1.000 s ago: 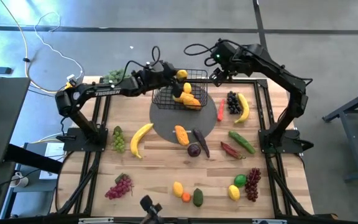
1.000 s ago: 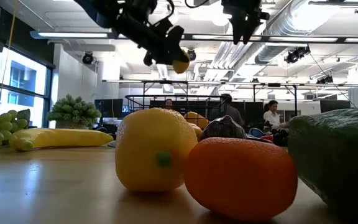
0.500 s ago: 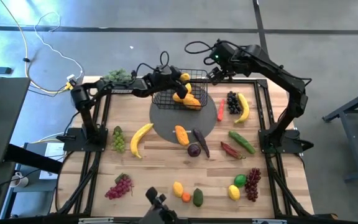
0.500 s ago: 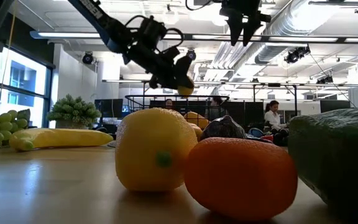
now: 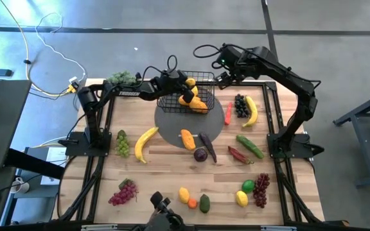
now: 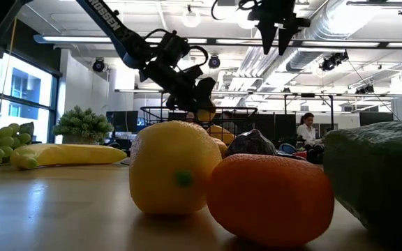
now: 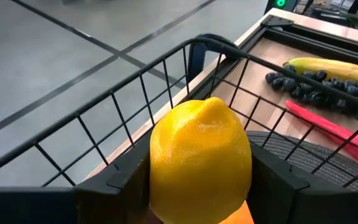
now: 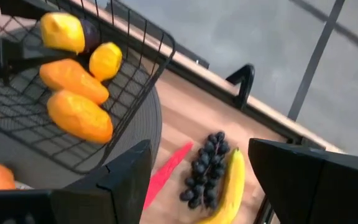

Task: Build produce basket
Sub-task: Put the lemon into the black wire basket, then put the plum into the black wire basket

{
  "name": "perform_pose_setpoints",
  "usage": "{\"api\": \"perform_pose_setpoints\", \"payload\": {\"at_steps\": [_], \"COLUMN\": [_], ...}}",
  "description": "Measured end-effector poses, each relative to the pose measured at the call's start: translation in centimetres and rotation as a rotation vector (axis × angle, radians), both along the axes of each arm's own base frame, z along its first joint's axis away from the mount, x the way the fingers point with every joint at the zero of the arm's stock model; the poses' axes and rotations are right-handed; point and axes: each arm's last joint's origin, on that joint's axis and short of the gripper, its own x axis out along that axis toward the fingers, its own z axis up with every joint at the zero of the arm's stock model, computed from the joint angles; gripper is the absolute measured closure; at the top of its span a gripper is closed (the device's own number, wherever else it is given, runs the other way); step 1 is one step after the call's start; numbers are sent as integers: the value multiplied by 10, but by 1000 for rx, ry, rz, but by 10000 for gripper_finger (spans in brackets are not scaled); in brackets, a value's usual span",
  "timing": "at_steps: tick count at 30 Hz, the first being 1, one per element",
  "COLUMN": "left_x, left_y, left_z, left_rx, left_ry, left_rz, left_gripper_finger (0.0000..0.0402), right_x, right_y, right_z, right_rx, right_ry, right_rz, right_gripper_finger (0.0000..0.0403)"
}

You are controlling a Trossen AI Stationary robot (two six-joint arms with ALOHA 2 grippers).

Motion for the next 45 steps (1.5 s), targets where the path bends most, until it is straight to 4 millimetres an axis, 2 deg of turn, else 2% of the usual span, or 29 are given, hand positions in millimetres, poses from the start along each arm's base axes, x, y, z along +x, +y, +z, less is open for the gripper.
{"api": "perform_pose_setpoints", "payload": {"at_steps": [13, 19, 28, 34, 39, 45], "left_x": [0, 1, 9, 5, -7, -32], "left_y": [-2, -1, 6, 18, 21, 4], "left_z": [-2, 5, 42, 65, 91, 132], "left_rx": [-39, -68, -48, -40, -26, 12], "left_ry": [3, 46, 163, 195, 275, 278], "left_rz": [-50, -46, -92, -78, -98, -92], "left_gripper_finger": [142, 135, 135, 135, 135, 135], "right_x": [4, 8, 11, 13, 16, 19], "right_y": [17, 25, 31, 37, 47, 57], "right_z": [-2, -2, -2, -1, -1, 0], "right_rx": [44, 44, 36, 30, 26, 25], "right_ry": [9, 11, 39, 55, 63, 60], "right_rz": [12, 43, 119, 173, 223, 259], "right_gripper_finger": [153, 153, 153, 153, 153, 153]}}
